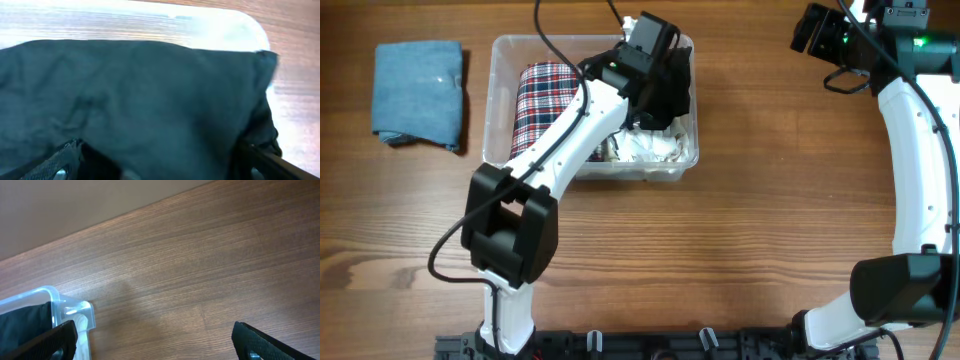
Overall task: Pack container
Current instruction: 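Press the black shirt down into the bin with the left gripper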
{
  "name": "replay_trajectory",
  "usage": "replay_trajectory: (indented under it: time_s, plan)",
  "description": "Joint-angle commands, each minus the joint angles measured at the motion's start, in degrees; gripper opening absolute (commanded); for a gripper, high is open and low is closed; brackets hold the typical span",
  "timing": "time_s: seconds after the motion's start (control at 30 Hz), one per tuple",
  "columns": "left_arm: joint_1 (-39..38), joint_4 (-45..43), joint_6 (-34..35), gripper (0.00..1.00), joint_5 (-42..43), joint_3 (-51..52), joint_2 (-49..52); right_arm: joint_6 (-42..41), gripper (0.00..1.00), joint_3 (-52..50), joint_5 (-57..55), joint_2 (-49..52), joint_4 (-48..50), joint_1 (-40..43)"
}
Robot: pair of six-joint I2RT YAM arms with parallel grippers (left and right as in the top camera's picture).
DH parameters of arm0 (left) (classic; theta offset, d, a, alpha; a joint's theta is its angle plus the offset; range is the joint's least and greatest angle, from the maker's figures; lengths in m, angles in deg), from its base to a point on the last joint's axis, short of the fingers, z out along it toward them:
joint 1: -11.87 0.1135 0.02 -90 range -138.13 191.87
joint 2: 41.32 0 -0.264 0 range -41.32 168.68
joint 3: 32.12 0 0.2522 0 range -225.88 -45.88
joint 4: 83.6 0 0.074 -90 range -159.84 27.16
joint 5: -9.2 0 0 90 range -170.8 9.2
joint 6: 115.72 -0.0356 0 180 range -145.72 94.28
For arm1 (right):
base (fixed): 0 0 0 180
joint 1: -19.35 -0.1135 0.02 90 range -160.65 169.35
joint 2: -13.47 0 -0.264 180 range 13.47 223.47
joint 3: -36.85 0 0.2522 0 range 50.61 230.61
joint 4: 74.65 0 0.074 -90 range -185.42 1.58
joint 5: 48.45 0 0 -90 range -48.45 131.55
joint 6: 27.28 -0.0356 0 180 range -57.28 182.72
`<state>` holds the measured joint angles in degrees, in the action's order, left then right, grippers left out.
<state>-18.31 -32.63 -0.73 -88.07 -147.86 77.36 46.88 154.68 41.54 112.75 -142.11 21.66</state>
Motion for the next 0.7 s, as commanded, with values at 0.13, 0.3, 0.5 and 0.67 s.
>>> replay_trajectory:
  time_s: [0.13,0.3,0.5,0.67]
  plan:
    - [1.38,-0.26,4.24,1.00,1.11,-0.35,11.32,-0.81,1.00,0.48,0.48,-0.07,0.13,-0.09]
    - [1.31,-0.42,4.24,1.00,4.48,-0.35,14.99,-0.81,1.00,0.48,0.48,-0.07,0.13,-0.09]
    - [1.16,0.13,3.72,1.00,4.42,-0.48,11.52,-0.81,1.00,0.48,0.48,-0.07,0.13,-0.09]
    - [1.16,4.11,3.80,1.00,4.92,-0.48,-1.11,-0.83,1.00,0.48,0.48,-0.07,0.13,-0.09]
